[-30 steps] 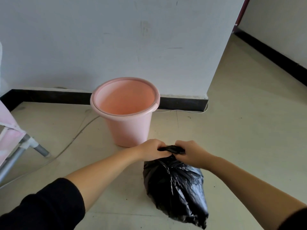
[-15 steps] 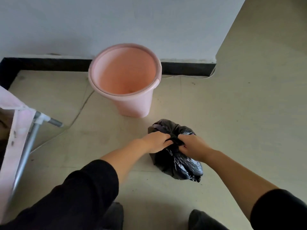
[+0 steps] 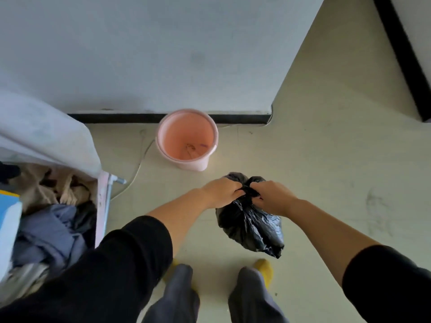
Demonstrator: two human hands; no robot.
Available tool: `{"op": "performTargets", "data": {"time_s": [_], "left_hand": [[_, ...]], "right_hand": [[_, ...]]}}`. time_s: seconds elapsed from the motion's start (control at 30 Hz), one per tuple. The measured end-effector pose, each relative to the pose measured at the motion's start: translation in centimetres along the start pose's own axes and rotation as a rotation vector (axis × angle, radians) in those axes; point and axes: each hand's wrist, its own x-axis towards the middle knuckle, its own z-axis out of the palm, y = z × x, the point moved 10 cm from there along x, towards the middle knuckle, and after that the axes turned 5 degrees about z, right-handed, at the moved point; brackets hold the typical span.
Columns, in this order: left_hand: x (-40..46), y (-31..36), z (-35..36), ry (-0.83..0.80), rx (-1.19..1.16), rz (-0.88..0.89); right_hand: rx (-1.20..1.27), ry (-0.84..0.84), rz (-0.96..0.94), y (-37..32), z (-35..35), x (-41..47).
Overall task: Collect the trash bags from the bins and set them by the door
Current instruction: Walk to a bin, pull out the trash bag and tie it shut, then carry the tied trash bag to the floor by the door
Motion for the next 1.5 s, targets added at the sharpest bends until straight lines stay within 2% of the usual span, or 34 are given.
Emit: {"op": "performTargets", "data": {"time_s": [0.13, 0.3, 0.53, 0.83, 1.1, 1.3, 1.4, 1.5], "left_hand": [[-6.2, 4.7, -5.8, 0.083, 0.008, -0.012], [-12.6, 6.8, -8.4, 0.190, -0.024, -0.110], [-19.7, 7.6, -8.1, 0.367, -0.106, -0.319], [-30.9, 13.2, -4.5, 0.637, -0.167, -0.651], [-42.6, 18.1, 8.3, 0.881, -0.510, -0.905], [-51.8, 26.0, 24.4, 1.062, -0.708, -1.212], [-54.9, 31.4, 32.0, 1.151, -0.756, -1.309], [-57.4, 37.6, 39.9, 1.160, -0.784, -1.424]], "right_hand": [[-0.025, 0.024, -0.030, -4.6, -6.9, -5.0], [-0.076, 0.036, -0.118, -9.7, -11.0, -9.0], [-0.173, 0.002, -0.359, -15.0, -11.9, -12.5], [-0.454, -0.098, -0.753, -22.2, -11.0, -21.0], [-0.716, -0.213, -1.072, -30.3, -0.3, -30.7], [-0.854, -0.390, -1.427, -33.7, 12.5, -45.8], [-0.930, -0.413, -1.583, -33.3, 17.8, -54.4], [-0.966, -0.430, -1.678, -31.7, 23.2, -62.6]]}}
